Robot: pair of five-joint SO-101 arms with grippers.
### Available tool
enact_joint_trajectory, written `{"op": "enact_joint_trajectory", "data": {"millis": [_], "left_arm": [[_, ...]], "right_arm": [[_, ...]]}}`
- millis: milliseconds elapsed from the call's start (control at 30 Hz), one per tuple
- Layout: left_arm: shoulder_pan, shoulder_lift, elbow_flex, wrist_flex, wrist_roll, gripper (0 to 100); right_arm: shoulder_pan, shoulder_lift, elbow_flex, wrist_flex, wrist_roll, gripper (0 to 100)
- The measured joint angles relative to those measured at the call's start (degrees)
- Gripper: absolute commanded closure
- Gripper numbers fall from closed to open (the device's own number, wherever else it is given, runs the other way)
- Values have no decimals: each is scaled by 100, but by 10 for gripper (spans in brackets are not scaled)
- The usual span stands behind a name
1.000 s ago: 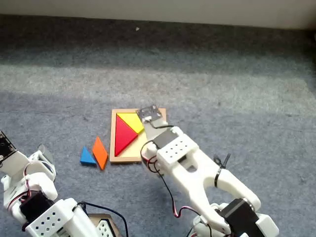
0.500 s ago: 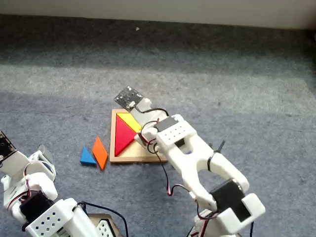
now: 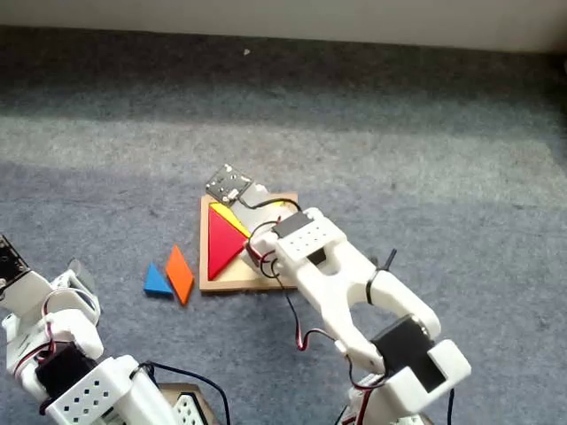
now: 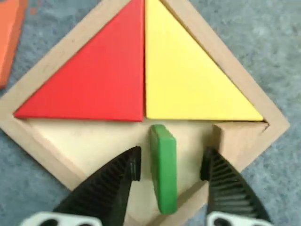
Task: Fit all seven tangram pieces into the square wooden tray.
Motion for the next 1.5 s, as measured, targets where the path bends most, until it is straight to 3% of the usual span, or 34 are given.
{"op": "enact_joint_trajectory", "data": {"millis": [200, 533, 1500], "left_arm": [[0, 0, 0, 0, 0, 748], [0, 0, 0, 0, 0, 748], [0, 0, 0, 0, 0, 748]], "right_arm": [[18, -448, 0, 440, 0, 723], [-589, -712, 35, 571, 0, 724], [-624, -378, 97, 571, 0, 724]]}}
